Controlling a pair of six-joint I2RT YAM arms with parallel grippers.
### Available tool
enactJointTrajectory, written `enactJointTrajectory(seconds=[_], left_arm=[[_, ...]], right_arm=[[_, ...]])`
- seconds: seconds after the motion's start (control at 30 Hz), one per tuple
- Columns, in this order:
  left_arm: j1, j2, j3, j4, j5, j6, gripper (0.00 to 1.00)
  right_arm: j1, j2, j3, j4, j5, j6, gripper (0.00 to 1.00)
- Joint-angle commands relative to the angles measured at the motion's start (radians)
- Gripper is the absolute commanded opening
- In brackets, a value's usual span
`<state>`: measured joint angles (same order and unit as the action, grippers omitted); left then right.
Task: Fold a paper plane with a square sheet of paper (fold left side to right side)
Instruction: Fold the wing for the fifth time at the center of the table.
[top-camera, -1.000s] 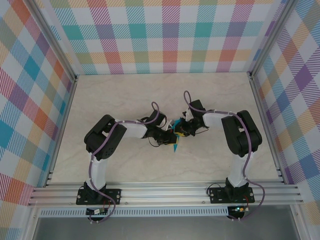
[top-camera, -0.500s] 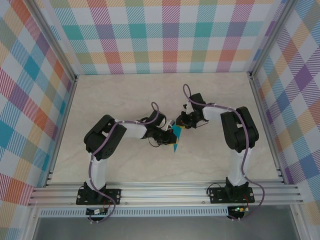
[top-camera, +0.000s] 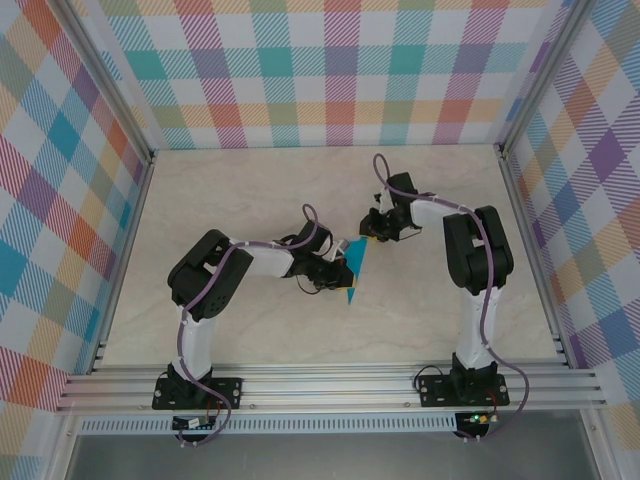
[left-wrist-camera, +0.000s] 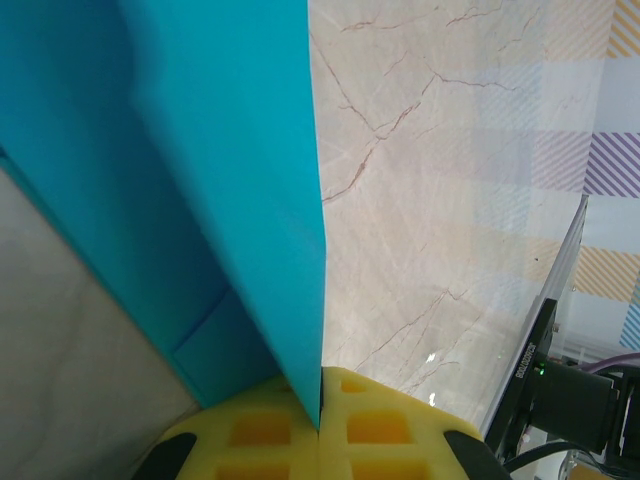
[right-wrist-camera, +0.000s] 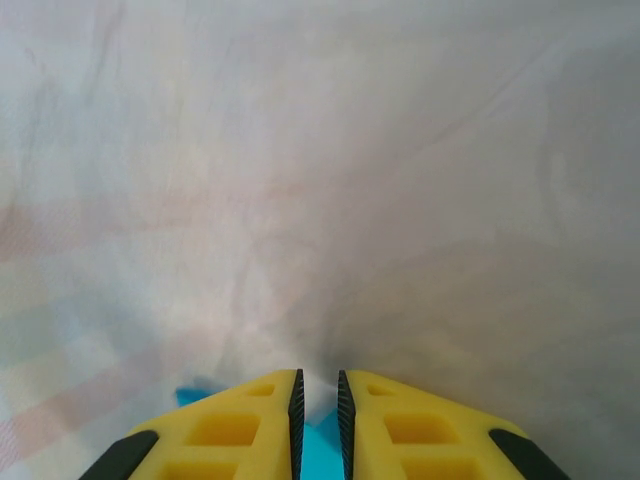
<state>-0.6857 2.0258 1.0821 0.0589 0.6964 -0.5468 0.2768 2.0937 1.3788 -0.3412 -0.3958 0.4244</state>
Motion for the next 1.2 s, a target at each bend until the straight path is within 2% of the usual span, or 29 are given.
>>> enactJointTrajectory(seconds=[0.0, 0.2, 0.4, 0.57, 0.77, 0.97, 1.17], left_arm=[[-0.008, 0.065, -0.069, -0.157, -0.100, 0.007, 0.00], [-0.009, 0.057, -0.070, -0.151, -0.104, 0.005, 0.00], [-0.008, 0.055, -0.071, -0.156, -0.104, 0.007, 0.00], [-0.009, 0.052, -0.070, -0.157, -0.108, 0.006, 0.00], [-0.008, 0.054, -0.069, -0.159, -0.108, 0.007, 0.00], [-0.009, 0.052, -0.073, -0.154, -0.110, 0.006, 0.00], [-0.008, 0.031, -0.081, -0.153, -0.105, 0.005, 0.00]], right_arm=[[-0.019, 0.004, 0.045, -0.006, 0.046, -0.046, 0.20], [-0.020, -0.146, -0.044, -0.043, 0.052, -0.051, 0.21], [-0.004, -0.258, -0.272, 0.107, -0.154, 0.086, 0.18], [0.053, -0.235, -0.346, 0.201, -0.203, 0.174, 0.18], [0.080, -0.173, -0.317, 0.210, -0.212, 0.200, 0.18], [0.091, -0.117, -0.275, 0.162, -0.208, 0.201, 0.18], [0.091, -0.085, -0.244, 0.030, -0.112, 0.192, 0.18]])
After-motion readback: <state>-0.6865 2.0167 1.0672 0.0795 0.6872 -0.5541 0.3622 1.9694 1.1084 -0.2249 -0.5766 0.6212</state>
